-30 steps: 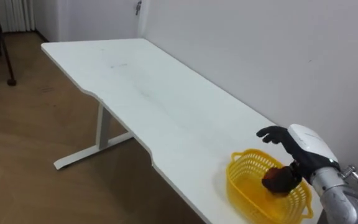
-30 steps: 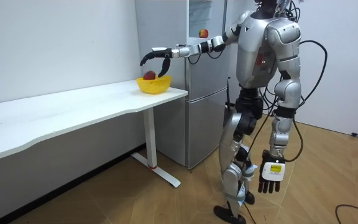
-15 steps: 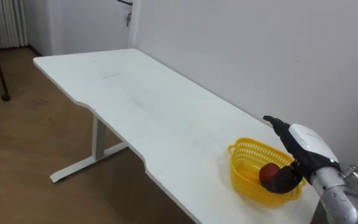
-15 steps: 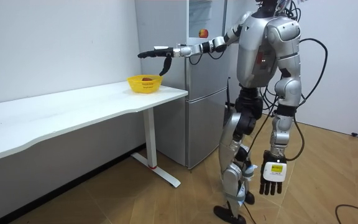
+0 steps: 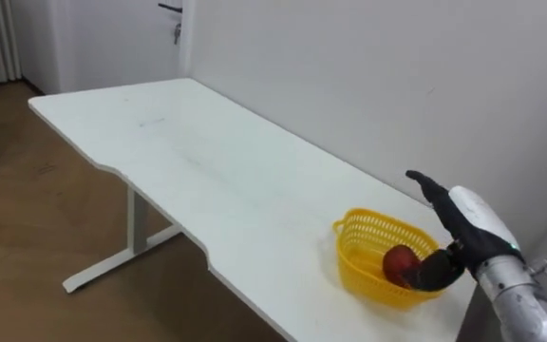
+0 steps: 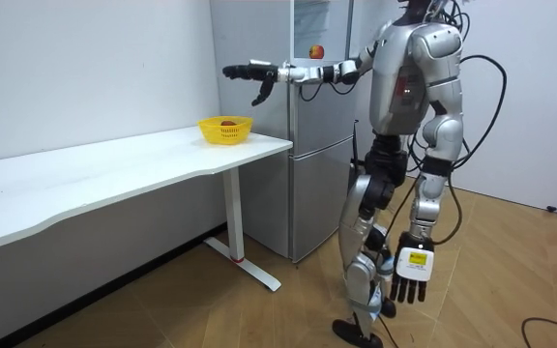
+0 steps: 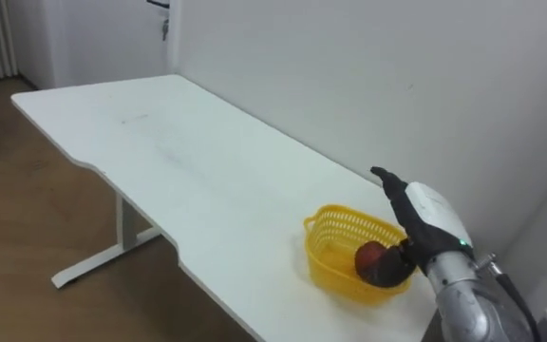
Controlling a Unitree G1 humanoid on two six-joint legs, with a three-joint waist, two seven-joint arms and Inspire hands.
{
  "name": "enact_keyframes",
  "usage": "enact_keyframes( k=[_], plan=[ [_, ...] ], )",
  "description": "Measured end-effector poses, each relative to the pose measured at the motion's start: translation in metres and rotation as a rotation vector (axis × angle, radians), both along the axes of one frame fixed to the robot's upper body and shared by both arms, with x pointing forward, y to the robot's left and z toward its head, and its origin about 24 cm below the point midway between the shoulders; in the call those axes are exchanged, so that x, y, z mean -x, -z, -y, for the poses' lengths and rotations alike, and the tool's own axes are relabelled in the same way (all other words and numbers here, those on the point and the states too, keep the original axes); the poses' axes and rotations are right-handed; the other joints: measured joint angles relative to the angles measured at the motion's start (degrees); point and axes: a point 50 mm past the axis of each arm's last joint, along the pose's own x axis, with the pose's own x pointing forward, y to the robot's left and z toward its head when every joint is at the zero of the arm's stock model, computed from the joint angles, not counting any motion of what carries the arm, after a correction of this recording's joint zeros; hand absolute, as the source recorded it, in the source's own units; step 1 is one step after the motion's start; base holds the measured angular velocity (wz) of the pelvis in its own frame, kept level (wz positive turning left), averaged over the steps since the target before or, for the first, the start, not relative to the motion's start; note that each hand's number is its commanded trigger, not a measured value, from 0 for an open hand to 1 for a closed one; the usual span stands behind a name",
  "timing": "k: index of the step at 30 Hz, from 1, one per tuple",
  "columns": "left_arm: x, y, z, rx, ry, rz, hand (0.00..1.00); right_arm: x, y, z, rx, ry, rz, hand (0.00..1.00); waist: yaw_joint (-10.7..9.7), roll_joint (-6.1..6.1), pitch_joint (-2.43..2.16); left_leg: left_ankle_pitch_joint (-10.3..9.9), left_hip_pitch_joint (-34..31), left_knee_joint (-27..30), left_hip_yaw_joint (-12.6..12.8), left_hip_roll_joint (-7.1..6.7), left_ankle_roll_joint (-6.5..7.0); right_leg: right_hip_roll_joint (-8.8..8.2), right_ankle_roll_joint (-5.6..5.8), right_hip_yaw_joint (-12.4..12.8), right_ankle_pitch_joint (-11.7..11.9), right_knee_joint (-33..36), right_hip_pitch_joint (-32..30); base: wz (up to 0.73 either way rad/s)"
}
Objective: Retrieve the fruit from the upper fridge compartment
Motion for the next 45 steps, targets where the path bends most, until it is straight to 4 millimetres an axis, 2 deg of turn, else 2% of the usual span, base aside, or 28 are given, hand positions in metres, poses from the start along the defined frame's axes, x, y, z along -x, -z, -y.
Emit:
enact_keyframes(
  k=[3, 5, 7, 10, 15, 16, 17, 18, 19, 22, 25, 27, 33, 39, 45],
  plan=[
    [0.009, 0.0, 0.002, -0.009, -0.009, -0.011, 0.0, 0.004, -0.013, -0.003, -0.04, -0.016, 0.079, 0.0, -1.0, 1.08, -0.36, 0.1, 2.3, -1.4, 1.2, 0.19, 0.15, -0.04, 0.01, 1.6, 0.0, 0.0, 0.8, -0.22],
    [0.012, 0.001, 0.004, -0.001, -0.012, -0.014, 0.0, 0.01, -0.022, -0.003, -0.065, -0.016, 0.146, 0.0, -1.9, 1.47, -0.58, 0.1, 2.8, -1.6, 1.4, 0.19, 0.18, -0.07, 0.01, 1.7, 0.0, 0.0, 1.2, -0.13],
    [0.013, 0.002, 0.009, 0.012, -0.013, -0.01, 0.0, 0.014, -0.035, -0.007, -0.088, -0.029, 0.227, 0.0, -3.8, 1.83, -0.55, 0.1, 3.2, -1.7, 1.4, 0.19, 0.19, -0.16, 0.01, 1.9, 0.0, 0.1, 1.2, -0.05],
    [0.012, 0.003, 0.012, 0.021, -0.014, 0.0, 0.0, 0.032, -0.05, -0.016, -0.137, -0.063, 0.345, 0.0, -5.0, 2.4, -0.42, 0.0, 3.7, -1.8, 3.3, 0.55, 0.36, 0.03, -0.01, 3.3, 0.0, 0.1, 1.2, -0.22],
    [0.009, 0.004, 0.016, 0.03, -0.02, 0.031, 0.0, 0.054, -0.058, -0.023, -0.184, -0.089, 0.493, 0.0, -7.0, 3.95, -0.24, -0.2, 5.2, -2.7, 5.7, 0.98, 0.56, 0.16, -0.07, 5.1, 0.0, 0.1, 2.1, -0.26],
    [0.01, 0.004, 0.016, 0.031, -0.023, 0.032, 0.0, 0.056, -0.057, -0.022, -0.192, -0.074, 0.504, 0.0, -7.8, 4.31, -0.4, -0.2, 5.6, -2.9, 6.1, 0.99, 0.59, 0.17, -0.09, 5.7, 0.0, 0.1, 2.2, -0.21],
    [0.01, 0.004, 0.017, 0.032, -0.024, 0.032, 0.0, 0.056, -0.057, -0.021, -0.196, -0.067, 0.508, 0.0, -8.2, 4.57, -0.37, -0.2, 6.2, -3.0, 6.2, 0.99, 0.6, 0.17, -0.1, 5.9, 0.1, 0.1, 2.3, -0.18],
    [0.01, 0.005, 0.017, 0.034, -0.023, 0.029, 0.0, 0.058, -0.057, -0.02, -0.201, -0.06, 0.517, 0.0, -8.9, 5.02, -0.57, -0.2, 6.4, -3.3, 6.4, 1.02, 0.64, 0.19, -0.12, 6.4, 0.1, 0.1, 2.5, -0.09],
    [0.011, 0.005, 0.018, 0.035, -0.02, 0.026, 0.0, 0.059, -0.06, -0.021, -0.205, -0.066, 0.534, 0.0, -10.1, 5.31, -0.65, -0.2, 6.6, -3.3, 6.6, 0.98, 0.66, 0.17, -0.12, 6.4, 0.1, 0.1, 2.9, -0.08],
    [0.015, 0.005, 0.019, 0.04, -0.023, 0.012, 0.0, 0.066, -0.072, -0.023, -0.236, -0.073, 0.621, 0.0, -11.6, 6.12, -0.8, -0.2, 7.3, -3.7, 7.6, 1.16, 0.66, 0.32, -0.13, 7.8, 0.1, 0.1, 3.1, -0.15],
    [0.014, 0.005, 0.019, 0.043, -0.024, 0.012, 0.0, 0.074, -0.083, -0.018, -0.252, -0.04, 0.714, 0.0, -12.8, 6.4, -0.91, -0.2, 8.3, -4.4, 8.0, 1.24, 0.67, 0.33, -0.13, 8.1, 0.1, 0.1, 2.9, -0.11],
    [0.015, 0.006, 0.02, 0.045, -0.026, 0.012, 0.0, 0.078, -0.085, -0.014, -0.252, -0.016, 0.744, 0.0, -12.9, 6.52, -1.16, -0.2, 8.7, -4.8, 8.8, 1.44, 0.68, 0.38, -0.13, 8.4, 0.1, 0.1, 3.0, -0.19],
    [0.011, 0.006, 0.023, 0.05, -0.029, 0.031, 0.0, 0.086, -0.094, 0.002, -0.249, 0.059, 0.818, 0.0, -14.7, 6.43, -1.15, -0.2, 8.8, -4.9, 10.0, 1.7, 0.67, 0.75, -0.14, 9.7, 0.1, 0.0, 2.8, -0.11],
    [0.006, 0.006, 0.023, 0.054, -0.021, 0.053, 0.0, 0.089, -0.094, 0.012, -0.255, 0.113, 0.838, 0.0, -15.7, 6.55, -1.1, -0.2, 8.8, -4.9, 10.1, 1.85, 0.64, 0.86, -0.13, 9.6, 0.1, -0.1, 2.8, -0.01],
    [0.007, 0.007, 0.026, 0.061, -0.025, 0.052, 0.0, 0.091, -0.092, 0.024, -0.308, 0.174, 0.849, 0.0, -15.9, 6.11, -1.19, -0.3, 8.8, -5.1, 10.0, 1.85, 0.64, 0.77, -0.13, 9.3, 0.1, 0.0, 2.6, 0.0]
  ],
)
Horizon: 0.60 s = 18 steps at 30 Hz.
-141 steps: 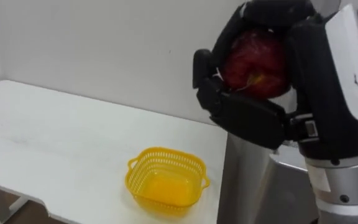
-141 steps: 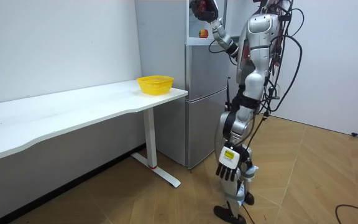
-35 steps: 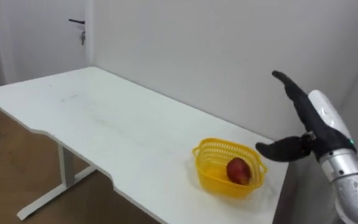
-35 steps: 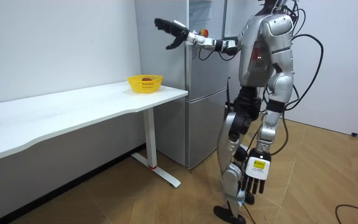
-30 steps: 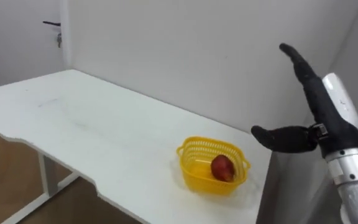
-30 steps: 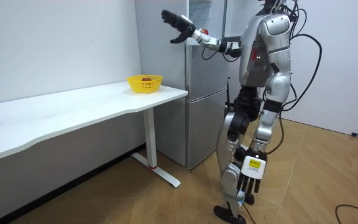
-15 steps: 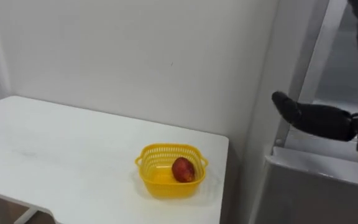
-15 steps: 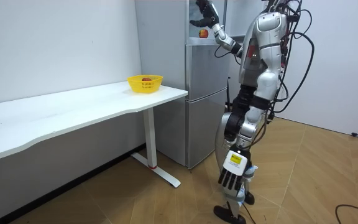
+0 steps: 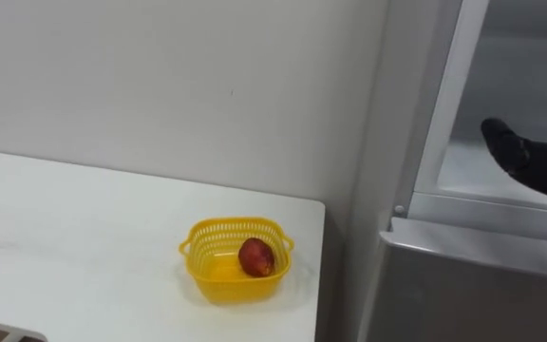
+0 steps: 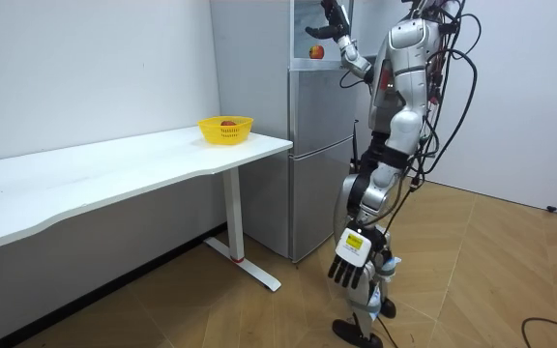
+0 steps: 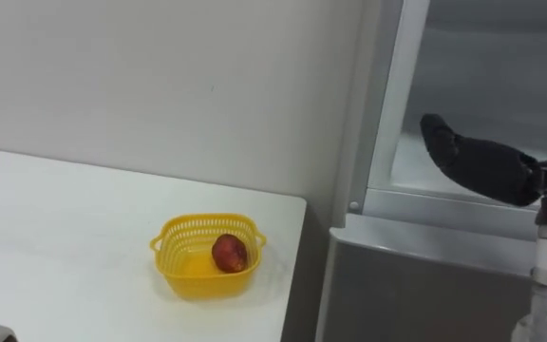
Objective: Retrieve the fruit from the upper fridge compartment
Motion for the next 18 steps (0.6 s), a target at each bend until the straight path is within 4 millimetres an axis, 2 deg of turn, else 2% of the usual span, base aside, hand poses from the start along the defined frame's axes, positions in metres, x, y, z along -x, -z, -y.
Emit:
enact_keyframes(
  k=[5, 7, 10, 14, 18],
  plan=[
    [0.004, 0.0, 0.0, 0.002, -0.004, -0.009, 0.0, -0.004, 0.01, 0.014, -0.075, 0.047, -0.035, 0.0, -0.1, -0.52, 0.15, 0.0, 0.0, 0.0, 0.0, -0.03, 0.01, -0.02, -0.01, 0.1, 0.0, 0.0, 0.2, 0.0],
    [0.004, 0.0, 0.0, 0.003, -0.004, -0.01, 0.0, -0.009, 0.019, 0.024, -0.097, 0.08, -0.084, 0.0, -0.1, -1.06, 0.39, 0.0, -0.1, 0.1, -0.1, -0.06, 0.01, -0.02, -0.02, 0.1, 0.0, 0.0, 0.1, 0.03],
    [0.005, 0.0, 0.0, 0.011, -0.005, -0.015, 0.0, -0.015, 0.025, 0.033, -0.123, 0.114, -0.13, 0.0, -0.1, -1.5, 0.27, 0.0, -0.8, 0.0, -0.3, -0.14, 0.01, -0.05, -0.02, 0.0, 0.0, 0.0, -0.4, 0.0],
    [0.006, 0.0, 0.001, 0.017, -0.006, -0.018, 0.0, -0.017, 0.022, 0.044, -0.171, 0.142, -0.116, 0.0, -0.2, -1.65, 0.28, 0.0, -1.1, 0.1, -0.5, -0.19, 0.02, -0.08, -0.02, -0.2, 0.0, 0.0, -0.7, 0.03],
    [0.006, 0.0, 0.001, 0.014, -0.008, -0.018, 0.0, -0.026, 0.01, 0.061, -0.174, 0.19, -0.112, 0.0, -0.8, -1.74, 0.32, 0.0, -1.7, 0.6, -1.1, -0.19, 0.02, -0.14, -0.02, -1.1, 0.0, 0.0, -0.7, 0.09]
  ],
)
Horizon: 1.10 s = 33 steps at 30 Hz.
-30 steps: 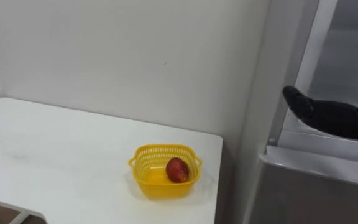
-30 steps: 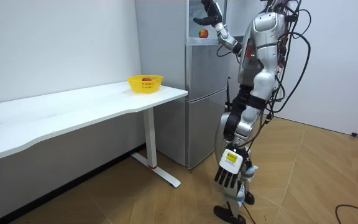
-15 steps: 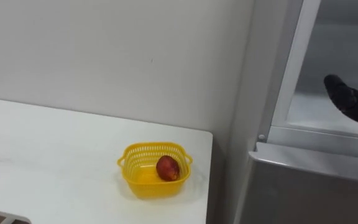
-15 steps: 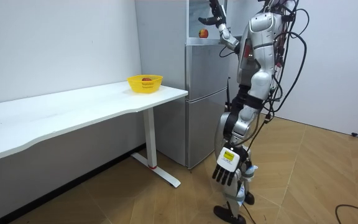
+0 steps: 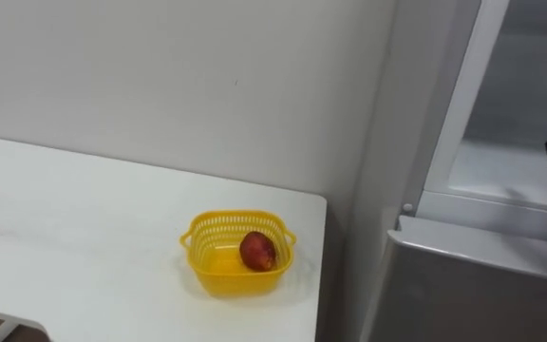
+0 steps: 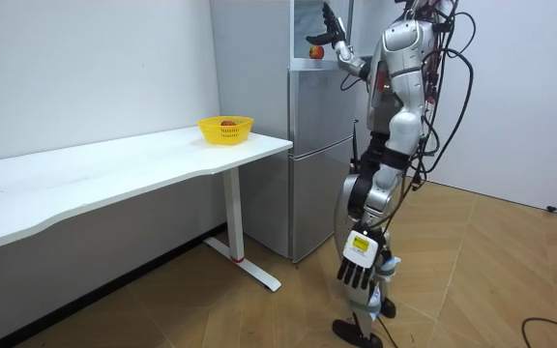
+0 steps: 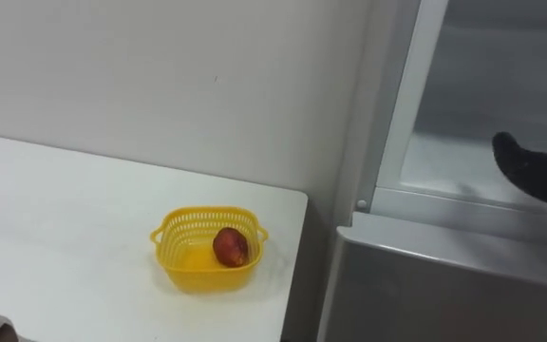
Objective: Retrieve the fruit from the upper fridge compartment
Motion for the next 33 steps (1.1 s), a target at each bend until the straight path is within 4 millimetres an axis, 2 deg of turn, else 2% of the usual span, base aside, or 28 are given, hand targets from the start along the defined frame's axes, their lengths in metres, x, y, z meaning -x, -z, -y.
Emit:
enact_keyframes(
  k=[5, 14, 19, 27, 33],
  plan=[
    [0.002, 0.0, 0.0, -0.002, -0.003, -0.01, 0.0, -0.003, -0.002, 0.013, -0.007, 0.06, -0.035, 0.0, 0.4, -0.24, -0.03, 0.0, 0.3, 0.0, 0.0, 0.14, -0.03, 0.12, 0.0, -0.1, 0.0, 0.0, 0.0, 0.0],
    [0.004, -0.001, -0.002, -0.001, -0.027, -0.016, 0.0, -0.006, 0.015, 0.027, -0.055, 0.121, -0.129, 0.0, 0.6, -0.89, 0.05, 0.0, -0.1, 0.1, 0.0, -0.08, -0.03, -0.06, -0.15, -0.1, -0.1, 0.0, -0.2, 0.0],
    [0.003, -0.001, -0.004, -0.007, -0.03, -0.023, 0.0, -0.012, 0.024, 0.037, -0.113, 0.164, -0.185, 0.0, 0.5, -1.41, -0.33, 0.0, 0.0, 0.2, 0.0, -0.14, -0.02, -0.07, -0.19, -0.1, -0.2, 0.0, -0.5, 0.0],
    [0.005, -0.002, -0.005, 0.005, -0.033, -0.039, 0.0, -0.012, 0.04, 0.053, -0.157, 0.18, -0.287, 0.0, 0.3, -1.51, -0.38, 0.0, -0.1, 0.1, 0.1, -0.09, -0.02, -0.1, -0.19, -0.1, -0.2, 0.1, -0.7, 0.0],
    [0.004, -0.002, -0.007, 0.0, -0.045, -0.033, 0.0, -0.01, 0.043, 0.063, -0.179, 0.178, -0.331, 0.0, 0.0, -1.46, -0.36, 0.0, 0.0, 0.1, 0.1, -0.06, -0.02, -0.08, -0.19, -0.2, -0.2, 0.0, -0.4, 0.0]
  ],
)
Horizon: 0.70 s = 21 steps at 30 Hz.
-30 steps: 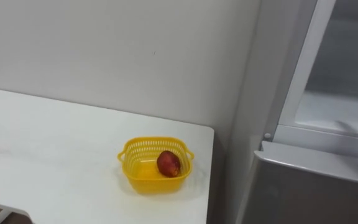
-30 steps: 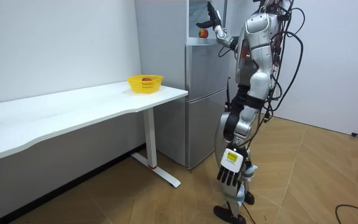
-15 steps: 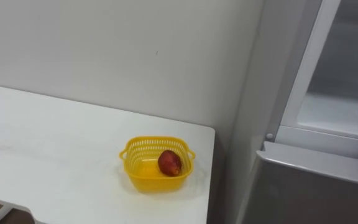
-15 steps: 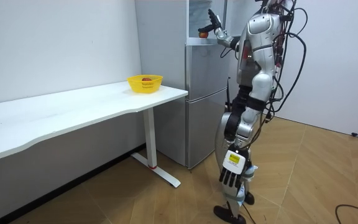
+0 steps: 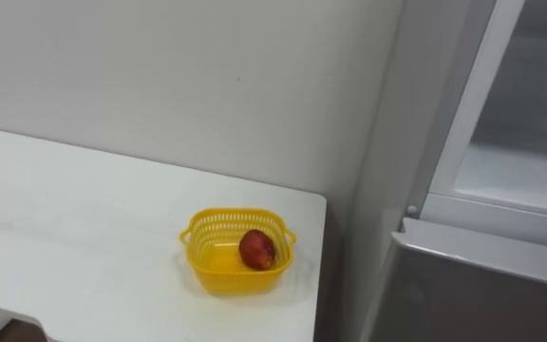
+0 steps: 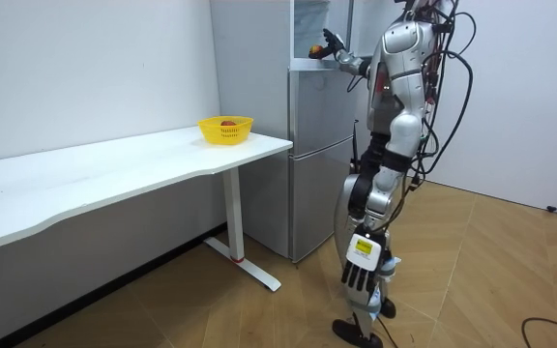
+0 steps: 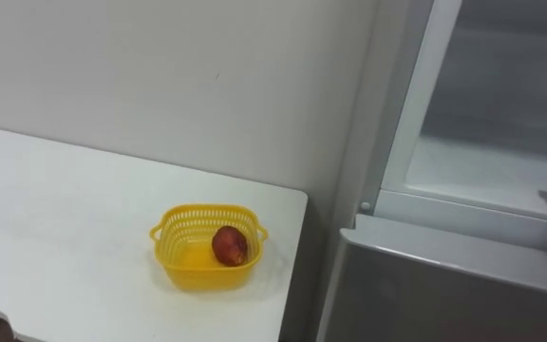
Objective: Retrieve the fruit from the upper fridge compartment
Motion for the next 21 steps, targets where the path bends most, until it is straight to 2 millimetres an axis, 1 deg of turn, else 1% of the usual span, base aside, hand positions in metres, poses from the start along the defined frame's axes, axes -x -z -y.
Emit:
enact_keyframes(
  k=[3, 5, 10, 14, 21],
  plan=[
    [0.0, -0.001, -0.002, -0.007, -0.014, 0.002, 0.0, 0.0, 0.002, 0.002, -0.008, 0.0, -0.018, 0.0, 0.0, 0.01, 0.04, 0.0, 0.0, 0.0, 0.0, -0.02, 0.0, -0.05, 0.0, -0.1, 0.0, 0.0, 0.1, 0.0],
    [0.0, -0.002, -0.004, -0.017, -0.033, 0.007, 0.0, 0.0, 0.002, 0.003, -0.018, -0.01, -0.029, 0.0, 0.0, -0.22, -0.05, 0.0, -0.1, 0.0, -0.1, -0.05, -0.01, -0.09, -0.03, -0.1, -0.1, 0.0, -0.3, 0.0],
    [0.002, -0.003, -0.009, -0.029, -0.066, 0.006, 0.0, 0.001, 0.002, 0.009, -0.069, -0.033, -0.049, 0.0, -0.1, -0.9, 0.0, 0.0, -0.4, 0.0, -0.2, -0.14, 0.0, -0.11, -0.07, -0.2, -0.2, -0.1, -0.3, 0.0],
    [0.004, -0.003, -0.008, -0.029, -0.067, 0.001, 0.0, -0.004, 0.003, 0.011, -0.13, -0.058, -0.057, 0.0, -0.8, -1.03, -0.05, 0.0, -0.6, 0.1, -0.1, -0.14, 0.0, -0.1, -0.06, -0.2, -0.2, 0.0, -0.1, 0.0],
    [0.007, -0.004, -0.009, -0.032, -0.071, -0.011, 0.0, -0.009, 0.009, 0.014, -0.207, -0.113, -0.086, 0.0, -1.1, -0.94, 0.03, 0.0, -0.2, 0.1, -0.2, -0.1, -0.01, -0.09, -0.07, -0.2, -0.2, 0.1, 0.4, 0.0]
  ],
)
